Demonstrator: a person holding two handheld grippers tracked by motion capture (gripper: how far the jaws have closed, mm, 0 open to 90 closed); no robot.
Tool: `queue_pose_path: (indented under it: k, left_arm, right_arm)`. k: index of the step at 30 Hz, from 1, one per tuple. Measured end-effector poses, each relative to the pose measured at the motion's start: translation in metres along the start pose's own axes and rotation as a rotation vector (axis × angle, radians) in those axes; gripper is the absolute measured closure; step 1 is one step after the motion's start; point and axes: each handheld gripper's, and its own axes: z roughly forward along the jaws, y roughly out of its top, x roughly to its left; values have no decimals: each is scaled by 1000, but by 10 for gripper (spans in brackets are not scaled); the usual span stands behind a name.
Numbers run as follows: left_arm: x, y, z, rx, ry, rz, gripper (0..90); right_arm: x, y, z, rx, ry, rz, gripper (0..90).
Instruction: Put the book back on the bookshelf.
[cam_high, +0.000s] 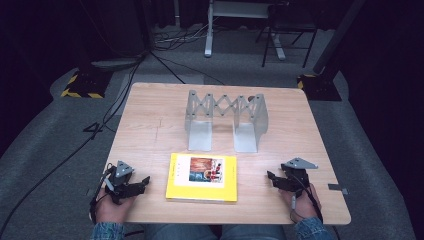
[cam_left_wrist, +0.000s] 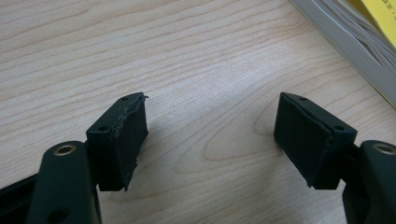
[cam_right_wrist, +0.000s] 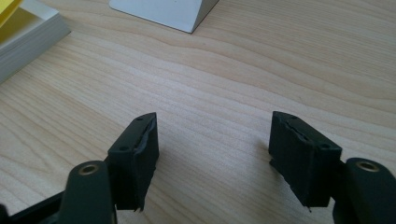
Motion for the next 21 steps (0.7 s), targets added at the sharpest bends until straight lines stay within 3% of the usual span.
queue_pose_path:
  k: [7,8,11,19,21]
  left_arm:
    - [0,-1,-2,-2,2,-19,357]
    - [0,1,-4,13,-7,-47,367]
    - [0,5,-6,28,-25,-70,386]
    - [-6,18,-23,-17,-32,-70,386]
    - [-7,21,-27,-34,-40,-85,390]
  right_arm:
    - [1,0,1,4,-24,-1,267]
    - [0,0,1,4,-20,2,268]
    - [0,1,1,6,-17,6,268]
    - [0,1,1,7,-16,8,267]
    - [0,1,1,6,-14,10,267]
